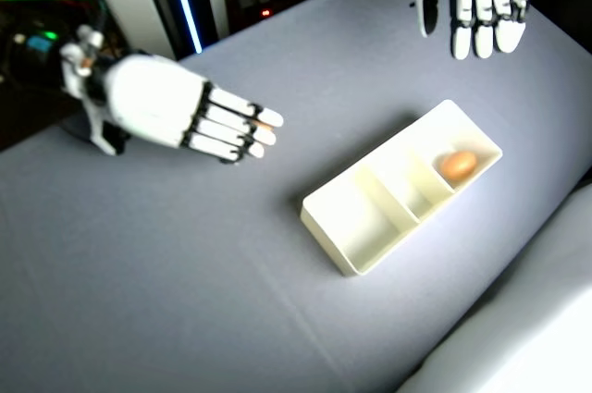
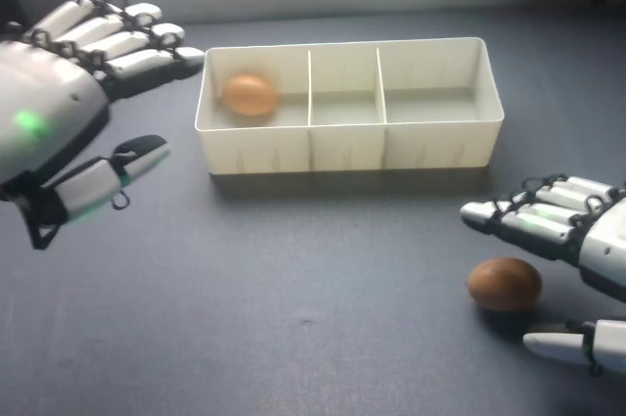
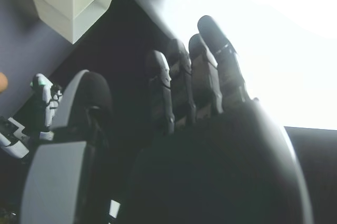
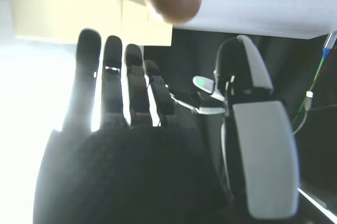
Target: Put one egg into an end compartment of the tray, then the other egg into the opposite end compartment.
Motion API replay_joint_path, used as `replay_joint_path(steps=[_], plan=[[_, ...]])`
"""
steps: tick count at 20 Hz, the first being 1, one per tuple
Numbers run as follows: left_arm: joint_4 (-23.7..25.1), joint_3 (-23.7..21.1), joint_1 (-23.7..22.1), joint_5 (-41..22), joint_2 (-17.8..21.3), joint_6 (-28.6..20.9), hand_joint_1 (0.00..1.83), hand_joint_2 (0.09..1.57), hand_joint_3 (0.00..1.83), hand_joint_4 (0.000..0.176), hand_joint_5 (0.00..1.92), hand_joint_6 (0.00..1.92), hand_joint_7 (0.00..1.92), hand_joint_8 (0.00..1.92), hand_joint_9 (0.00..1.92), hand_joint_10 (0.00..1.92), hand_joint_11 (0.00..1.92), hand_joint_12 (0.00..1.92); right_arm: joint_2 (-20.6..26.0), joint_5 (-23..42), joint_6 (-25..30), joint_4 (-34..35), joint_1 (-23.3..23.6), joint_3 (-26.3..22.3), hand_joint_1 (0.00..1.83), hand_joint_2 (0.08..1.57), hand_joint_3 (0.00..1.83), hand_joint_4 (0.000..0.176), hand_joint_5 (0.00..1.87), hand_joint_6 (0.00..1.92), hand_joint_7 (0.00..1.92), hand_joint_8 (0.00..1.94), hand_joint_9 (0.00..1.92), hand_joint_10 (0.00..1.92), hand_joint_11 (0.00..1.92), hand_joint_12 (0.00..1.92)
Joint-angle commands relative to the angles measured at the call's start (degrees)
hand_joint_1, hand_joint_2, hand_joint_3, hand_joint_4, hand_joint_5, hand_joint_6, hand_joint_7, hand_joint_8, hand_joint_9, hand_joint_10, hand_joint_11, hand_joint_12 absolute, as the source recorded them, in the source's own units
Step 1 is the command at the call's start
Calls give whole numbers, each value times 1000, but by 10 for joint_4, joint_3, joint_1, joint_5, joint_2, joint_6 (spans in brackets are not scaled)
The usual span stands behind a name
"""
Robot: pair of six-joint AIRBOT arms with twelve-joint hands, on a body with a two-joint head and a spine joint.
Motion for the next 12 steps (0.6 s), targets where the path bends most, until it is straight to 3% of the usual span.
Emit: replay_joint_path(steps=[1,2,3,4,5,6,7,8,9,10,12], plan=[[1,-3,2,-94,6,-3,677,1398,0,0,515,39,381,6,216,40,0,829,-7,39,4,0,11,7,681,1193,0,0,82,26,198,38,0,695,0,1637],[-1,-7,14,-109,10,-6,660,1387,0,0,522,29,390,5,227,36,0,887,-19,21,4,0,21,19,688,1197,0,0,87,26,204,35,0,721,0,1701],[-2,-9,20,-116,12,-8,692,1391,0,0,530,23,398,4,234,31,0,885,-26,10,4,0,26,26,747,1195,0,0,198,72,380,129,0,1051,0,1840],[-2,-9,22,-119,12,-9,692,1391,0,0,530,23,398,4,234,31,0,885,-31,2,4,0,30,30,747,1195,0,0,198,72,380,129,0,1051,0,1840],[-2,-9,23,-121,12,-11,683,1394,1,0,529,17,399,2,236,25,0,854,-38,-6,4,0,36,38,907,1196,1,0,437,382,622,521,148,1269,0,1861],[-2,-9,23,-122,12,-11,654,1401,1,0,530,9,403,1,245,15,0,786,-41,-10,4,-1,40,41,1230,1184,0,0,801,1032,934,1270,589,1468,131,1919],[-2,-9,24,-123,12,-11,654,1401,1,0,530,9,403,1,245,15,0,786,-41,-10,3,-4,43,42,1230,1184,0,0,801,1032,934,1270,589,1468,131,1919],[-3,-10,27,-127,13,-12,647,1401,1,0,529,8,407,2,248,15,0,778,-41,-4,2,-8,48,41,1251,1162,0,0,838,1014,983,1246,708,1448,244,1876],[-4,-11,32,-130,16,-12,663,1402,0,0,526,5,415,3,266,17,0,835,-39,5,2,-13,54,39,1250,1163,0,0,804,1092,996,1219,728,1367,265,1818],[-5,-12,35,-131,18,-12,652,1401,0,0,526,4,422,3,276,17,0,815,-32,16,-1,-17,61,35,1233,1186,4,0,746,1190,954,1275,674,1509,267,1900],[-5,-14,39,-132,20,-12,648,1404,2,0,532,6,438,8,287,20,0,808,-5,50,-5,-25,72,20,1225,1207,5,0,747,1157,890,1417,645,1793,450,1920]])
